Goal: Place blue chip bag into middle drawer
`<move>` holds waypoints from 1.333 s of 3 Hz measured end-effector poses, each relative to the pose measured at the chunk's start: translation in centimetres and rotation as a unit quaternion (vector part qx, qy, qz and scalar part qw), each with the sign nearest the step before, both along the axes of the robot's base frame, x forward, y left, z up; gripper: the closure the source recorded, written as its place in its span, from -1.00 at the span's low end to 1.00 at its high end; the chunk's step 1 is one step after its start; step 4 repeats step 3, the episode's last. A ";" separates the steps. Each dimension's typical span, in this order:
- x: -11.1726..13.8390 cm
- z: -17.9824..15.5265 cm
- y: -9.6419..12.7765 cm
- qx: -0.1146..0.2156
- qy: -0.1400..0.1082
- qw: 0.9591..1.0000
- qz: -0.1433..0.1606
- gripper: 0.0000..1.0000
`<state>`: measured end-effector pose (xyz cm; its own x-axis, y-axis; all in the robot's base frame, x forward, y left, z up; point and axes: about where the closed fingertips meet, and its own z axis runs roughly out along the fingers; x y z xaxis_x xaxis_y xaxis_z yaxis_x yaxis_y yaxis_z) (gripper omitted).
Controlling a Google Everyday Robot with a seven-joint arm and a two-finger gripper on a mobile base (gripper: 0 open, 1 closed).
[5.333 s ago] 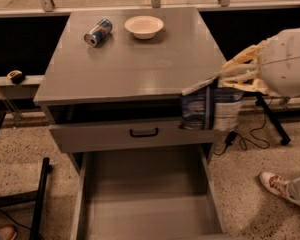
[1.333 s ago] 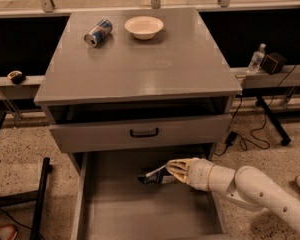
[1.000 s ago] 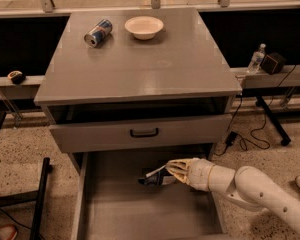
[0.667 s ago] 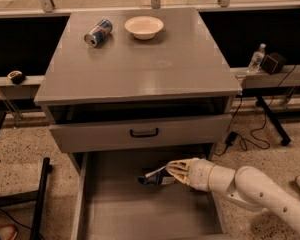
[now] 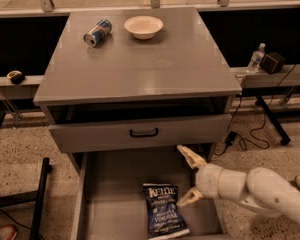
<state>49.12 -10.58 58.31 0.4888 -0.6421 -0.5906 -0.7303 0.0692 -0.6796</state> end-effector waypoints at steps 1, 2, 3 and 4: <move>-5.9 2.8 -2.5 -0.030 0.028 0.999 0.020 -1.00; -5.9 2.8 -2.5 -0.030 0.028 0.999 0.020 -1.00; -6.5 4.3 -3.5 -0.027 0.034 0.998 0.042 -1.00; -6.5 4.3 -3.5 -0.027 0.034 0.998 0.042 -1.00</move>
Offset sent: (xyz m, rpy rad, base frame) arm -0.0478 -0.0217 0.0207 -0.0468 0.0483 0.0241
